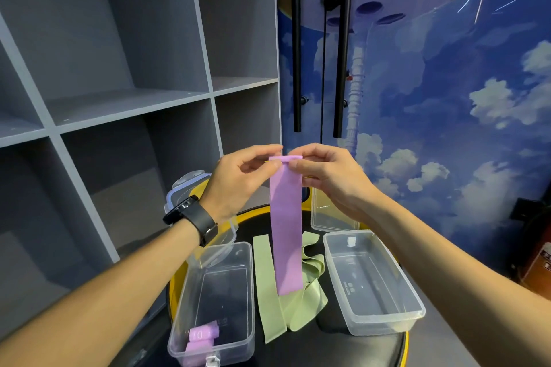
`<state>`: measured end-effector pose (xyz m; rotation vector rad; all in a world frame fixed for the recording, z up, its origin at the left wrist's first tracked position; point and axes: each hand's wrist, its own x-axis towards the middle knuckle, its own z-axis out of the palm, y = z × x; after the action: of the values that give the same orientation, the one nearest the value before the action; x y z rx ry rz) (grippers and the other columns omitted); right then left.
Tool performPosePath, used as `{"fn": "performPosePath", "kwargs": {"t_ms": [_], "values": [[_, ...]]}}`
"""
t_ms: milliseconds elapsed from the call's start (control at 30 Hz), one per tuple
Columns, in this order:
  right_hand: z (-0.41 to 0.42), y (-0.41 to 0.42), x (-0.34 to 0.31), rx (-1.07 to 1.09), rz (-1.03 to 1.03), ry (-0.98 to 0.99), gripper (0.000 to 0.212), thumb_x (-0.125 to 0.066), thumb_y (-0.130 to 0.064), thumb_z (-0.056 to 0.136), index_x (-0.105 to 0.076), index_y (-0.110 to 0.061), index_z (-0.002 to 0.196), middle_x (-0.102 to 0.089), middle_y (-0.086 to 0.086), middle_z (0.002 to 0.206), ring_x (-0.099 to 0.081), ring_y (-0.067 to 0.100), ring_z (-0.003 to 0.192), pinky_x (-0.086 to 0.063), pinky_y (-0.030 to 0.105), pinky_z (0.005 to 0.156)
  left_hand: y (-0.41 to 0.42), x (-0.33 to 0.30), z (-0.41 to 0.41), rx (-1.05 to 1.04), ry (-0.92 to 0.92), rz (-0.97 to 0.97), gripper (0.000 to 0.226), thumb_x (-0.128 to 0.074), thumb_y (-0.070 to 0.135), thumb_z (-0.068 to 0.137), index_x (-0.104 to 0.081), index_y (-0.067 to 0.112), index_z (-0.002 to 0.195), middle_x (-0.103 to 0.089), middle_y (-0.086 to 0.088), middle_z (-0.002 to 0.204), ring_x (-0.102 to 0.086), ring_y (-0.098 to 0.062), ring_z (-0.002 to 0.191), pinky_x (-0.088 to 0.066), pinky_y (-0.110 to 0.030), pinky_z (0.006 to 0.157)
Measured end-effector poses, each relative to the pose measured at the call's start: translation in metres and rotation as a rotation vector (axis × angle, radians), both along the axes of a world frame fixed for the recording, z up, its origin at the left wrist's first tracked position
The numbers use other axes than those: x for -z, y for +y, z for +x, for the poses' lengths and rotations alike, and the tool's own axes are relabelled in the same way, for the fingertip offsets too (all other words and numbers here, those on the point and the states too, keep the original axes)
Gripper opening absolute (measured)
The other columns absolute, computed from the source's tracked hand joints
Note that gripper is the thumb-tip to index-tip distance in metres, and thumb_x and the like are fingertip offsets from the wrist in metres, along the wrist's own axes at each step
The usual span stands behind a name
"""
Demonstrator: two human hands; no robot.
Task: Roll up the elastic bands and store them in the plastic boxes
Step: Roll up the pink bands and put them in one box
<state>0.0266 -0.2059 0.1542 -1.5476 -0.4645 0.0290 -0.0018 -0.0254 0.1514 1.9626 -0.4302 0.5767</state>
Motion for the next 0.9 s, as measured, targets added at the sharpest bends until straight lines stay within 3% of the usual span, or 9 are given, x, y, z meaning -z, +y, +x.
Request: {"fn": "performPosePath", "kwargs": {"t_ms": [200, 367, 633, 800, 900], "values": [[-0.007, 0.001, 0.008, -0.015, 0.009, -0.006, 0.009, -0.066, -0.004, 0.088, -0.071, -0.011, 0.092, -0.074, 0.008, 0.088, -0.07, 0.016, 0.082, -0.057, 0.028, 0.074, -0.004, 0.007, -0.008, 0.03, 0.085, -0.12, 0.017, -0.063, 0.017, 0.089, -0.069, 0.026, 0.102, -0.072, 0.008, 0.095, -0.068, -0.004, 0.085, -0.055, -0.017, 0.071], [-0.009, 0.002, 0.027, -0.008, 0.033, 0.028, 0.012, -0.068, 0.0, 0.086, -0.07, -0.01, 0.094, -0.074, 0.009, 0.089, -0.07, 0.016, 0.081, -0.057, 0.03, 0.074, -0.004, 0.025, -0.008, 0.043, 0.111, -0.189, 0.018, -0.066, 0.011, 0.087, -0.07, 0.025, 0.098, -0.073, 0.006, 0.094, -0.068, -0.004, 0.085, -0.054, -0.018, 0.072], [-0.011, -0.005, 0.054, -0.037, 0.013, 0.096, 0.017, -0.068, -0.01, 0.088, -0.07, -0.002, 0.103, -0.075, 0.012, 0.096, -0.072, 0.021, 0.087, -0.059, 0.032, 0.081, -0.005, 0.056, -0.005, 0.034, 0.106, -0.211, 0.023, -0.069, 0.005, 0.084, -0.072, 0.028, 0.088, -0.074, 0.009, 0.088, -0.069, -0.01, 0.087, -0.056, -0.026, 0.081], [-0.008, -0.006, 0.071, -0.011, 0.016, 0.087, 0.015, -0.066, -0.007, 0.089, -0.07, -0.003, 0.103, -0.076, 0.01, 0.091, -0.072, 0.016, 0.082, -0.058, 0.027, 0.076, -0.004, 0.076, -0.002, 0.099, 0.128, -0.252, 0.027, -0.069, 0.0, 0.083, -0.071, 0.023, 0.096, -0.074, 0.01, 0.094, -0.068, -0.007, 0.09, -0.053, -0.018, 0.081], [-0.005, -0.005, 0.08, 0.019, 0.03, 0.08, 0.017, -0.066, -0.008, 0.088, -0.07, -0.003, 0.103, -0.076, 0.013, 0.091, -0.071, 0.02, 0.084, -0.059, 0.032, 0.078, -0.004, 0.088, 0.001, 0.129, 0.193, -0.322, 0.027, -0.069, 0.006, 0.082, -0.069, 0.024, 0.102, -0.074, 0.008, 0.098, -0.068, -0.01, 0.093, -0.054, -0.021, 0.081]]}}
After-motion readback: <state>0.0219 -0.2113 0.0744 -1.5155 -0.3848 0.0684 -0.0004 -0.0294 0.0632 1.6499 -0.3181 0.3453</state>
